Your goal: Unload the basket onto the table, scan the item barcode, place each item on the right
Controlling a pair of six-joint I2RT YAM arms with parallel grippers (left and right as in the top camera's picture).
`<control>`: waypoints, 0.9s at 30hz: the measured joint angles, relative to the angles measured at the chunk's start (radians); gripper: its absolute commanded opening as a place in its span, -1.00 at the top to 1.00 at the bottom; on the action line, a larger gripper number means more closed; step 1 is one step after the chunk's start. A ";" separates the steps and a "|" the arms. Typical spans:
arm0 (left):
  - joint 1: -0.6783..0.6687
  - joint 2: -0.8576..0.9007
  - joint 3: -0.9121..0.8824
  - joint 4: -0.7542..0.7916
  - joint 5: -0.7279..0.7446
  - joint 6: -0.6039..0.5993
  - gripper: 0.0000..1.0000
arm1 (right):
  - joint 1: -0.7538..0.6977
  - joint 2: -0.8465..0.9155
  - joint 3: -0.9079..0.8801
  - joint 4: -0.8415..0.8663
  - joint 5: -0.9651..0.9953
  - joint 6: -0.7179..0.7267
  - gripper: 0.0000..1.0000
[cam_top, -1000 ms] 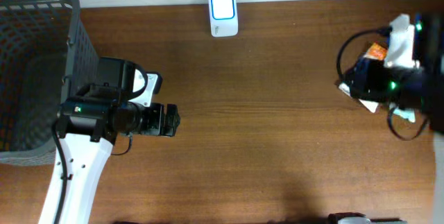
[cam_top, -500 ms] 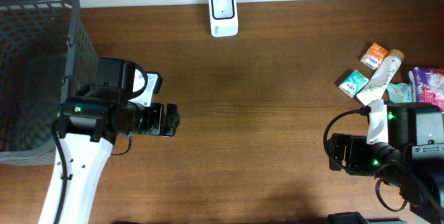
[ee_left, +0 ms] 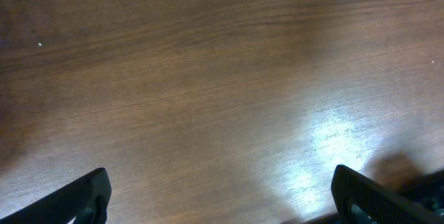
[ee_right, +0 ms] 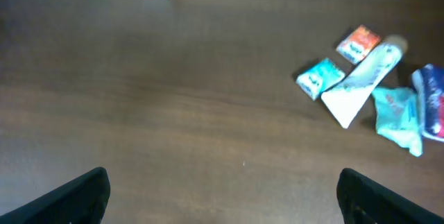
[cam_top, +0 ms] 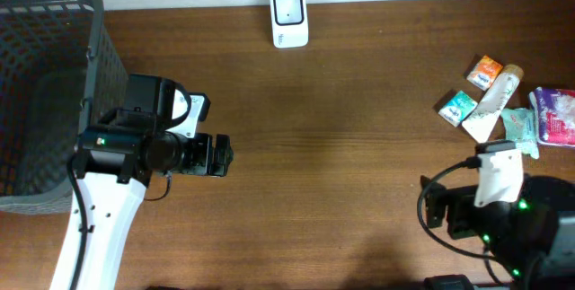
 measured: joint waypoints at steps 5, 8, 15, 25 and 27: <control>0.000 0.000 0.000 -0.002 0.000 0.000 -0.98 | 0.000 -0.145 -0.392 0.388 -0.053 -0.031 -0.97; 0.000 0.000 0.000 0.001 0.000 0.000 -0.98 | 0.000 -0.338 -0.619 0.528 -0.058 -0.035 -0.97; 0.000 0.000 0.000 0.000 0.000 0.000 -0.98 | 0.000 -0.564 -0.924 0.819 -0.061 -0.039 -0.97; 0.000 0.000 0.000 0.000 0.000 0.000 -0.98 | -0.035 -0.645 -1.080 1.010 0.001 0.035 -0.97; 0.000 0.000 0.000 0.000 0.000 0.000 -0.98 | -0.035 -0.645 -1.082 1.048 0.043 0.072 -0.97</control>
